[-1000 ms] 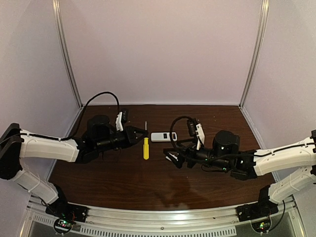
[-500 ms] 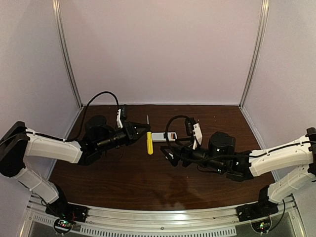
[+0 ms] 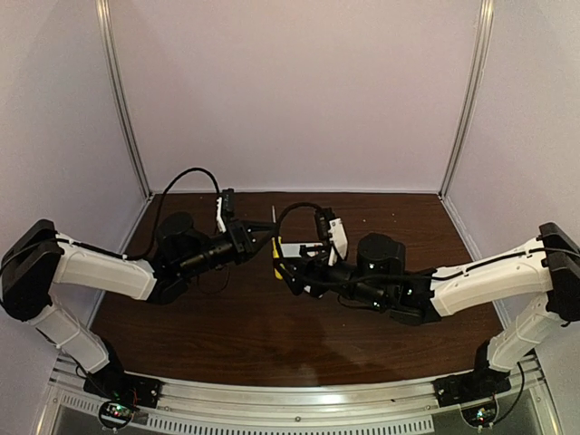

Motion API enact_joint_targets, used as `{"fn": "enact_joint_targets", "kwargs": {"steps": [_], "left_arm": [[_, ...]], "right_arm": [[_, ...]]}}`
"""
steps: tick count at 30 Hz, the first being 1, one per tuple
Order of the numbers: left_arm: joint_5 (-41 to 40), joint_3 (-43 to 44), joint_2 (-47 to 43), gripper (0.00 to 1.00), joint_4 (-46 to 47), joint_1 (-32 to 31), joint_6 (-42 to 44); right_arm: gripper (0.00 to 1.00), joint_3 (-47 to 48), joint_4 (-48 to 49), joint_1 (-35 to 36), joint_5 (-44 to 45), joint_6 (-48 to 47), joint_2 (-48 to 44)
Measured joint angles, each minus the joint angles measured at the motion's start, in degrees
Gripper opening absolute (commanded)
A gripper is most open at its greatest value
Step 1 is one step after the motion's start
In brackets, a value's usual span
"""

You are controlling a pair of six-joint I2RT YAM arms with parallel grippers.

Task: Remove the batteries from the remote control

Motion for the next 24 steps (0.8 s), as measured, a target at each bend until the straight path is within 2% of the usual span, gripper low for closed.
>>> {"fn": "enact_joint_targets", "kwargs": {"steps": [6,11,23,24], "left_arm": [[-0.02,0.0,0.09,0.0,0.87,0.0,-0.68],[-0.2,0.0,0.09,0.0,1.55,0.0,-0.87],[-2.03,0.07,0.31,0.0,1.18,0.0,-0.2],[-2.25,0.09,0.39,0.02,0.85,0.0,-0.13]], "right_arm": [[0.74,4.31,-1.46,0.33,0.68,0.2,3.72],[0.59,7.32,-4.66,0.59,2.8,-0.07,5.73],[0.08,10.69,-12.0,1.38,7.56,-0.28,6.1],[0.05,11.1,-12.85,1.22,7.52,-0.2,6.16]]}}
